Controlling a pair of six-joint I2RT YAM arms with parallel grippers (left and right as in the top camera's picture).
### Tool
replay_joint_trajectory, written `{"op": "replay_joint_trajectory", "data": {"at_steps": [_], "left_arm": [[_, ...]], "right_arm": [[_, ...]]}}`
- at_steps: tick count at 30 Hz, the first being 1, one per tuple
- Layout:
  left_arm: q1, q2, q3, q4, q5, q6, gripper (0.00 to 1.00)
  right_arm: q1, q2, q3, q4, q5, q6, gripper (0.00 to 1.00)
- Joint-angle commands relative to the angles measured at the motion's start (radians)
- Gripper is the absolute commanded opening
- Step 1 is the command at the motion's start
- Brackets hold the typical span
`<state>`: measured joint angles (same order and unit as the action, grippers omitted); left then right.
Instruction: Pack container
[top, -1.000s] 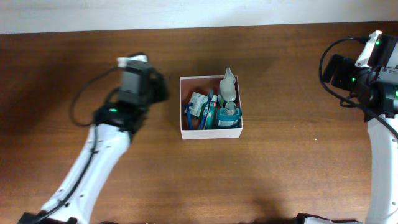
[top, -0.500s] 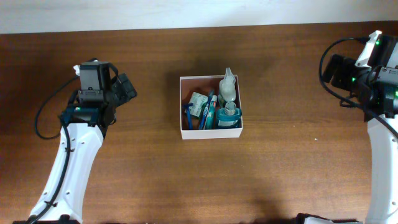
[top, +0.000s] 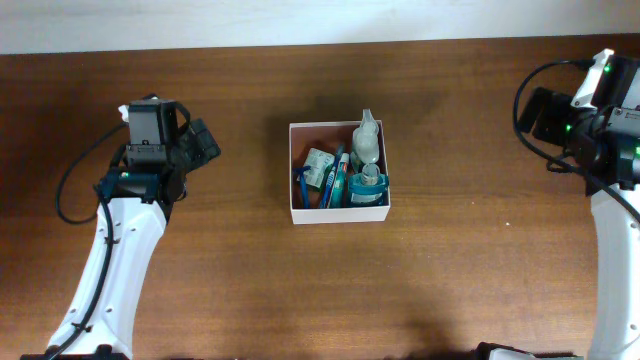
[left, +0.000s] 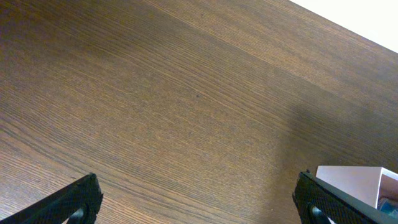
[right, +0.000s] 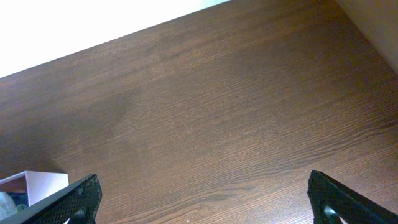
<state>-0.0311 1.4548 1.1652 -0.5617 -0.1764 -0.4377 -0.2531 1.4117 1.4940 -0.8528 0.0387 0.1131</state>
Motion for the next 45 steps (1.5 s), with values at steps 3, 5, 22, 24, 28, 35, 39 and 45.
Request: {"op": "replay_joint_trajectory", "data": {"at_steps": [3, 5, 22, 24, 28, 35, 39, 45], "left_arm": [[0.002, -0.011, 0.01, 0.0, 0.003, 0.009, 0.99], [0.002, -0.011, 0.01, -0.001, 0.003, 0.009, 0.99], [0.002, -0.011, 0.01, -0.001, 0.003, 0.009, 0.99], [0.002, -0.011, 0.01, 0.0, 0.003, 0.009, 0.99], [0.002, -0.011, 0.01, 0.0, 0.003, 0.009, 0.99], [0.002, -0.011, 0.01, -0.001, 0.003, 0.009, 0.99], [0.002, -0.011, 0.01, -0.001, 0.003, 0.009, 0.99], [0.002, -0.011, 0.01, -0.001, 0.003, 0.009, 0.99]], "right_arm": [[-0.003, 0.004, 0.002, 0.003, -0.005, 0.008, 0.99], [-0.003, 0.004, 0.002, 0.003, -0.005, 0.008, 0.99], [-0.002, -0.024, -0.008, 0.135, -0.154, 0.008, 0.98], [0.0, -0.068, -0.021, 0.196, -0.214, 0.007, 0.99], [0.026, -0.202, -0.059, 0.278, -0.238, -0.026, 0.99], [0.134, -0.545, -0.262, 0.398, -0.238, -0.241, 0.99], [0.174, -0.76, -0.438, 0.402, -0.238, -0.274, 0.99], [0.194, -1.017, -0.742, 0.489, -0.25, -0.262, 0.99]]}}
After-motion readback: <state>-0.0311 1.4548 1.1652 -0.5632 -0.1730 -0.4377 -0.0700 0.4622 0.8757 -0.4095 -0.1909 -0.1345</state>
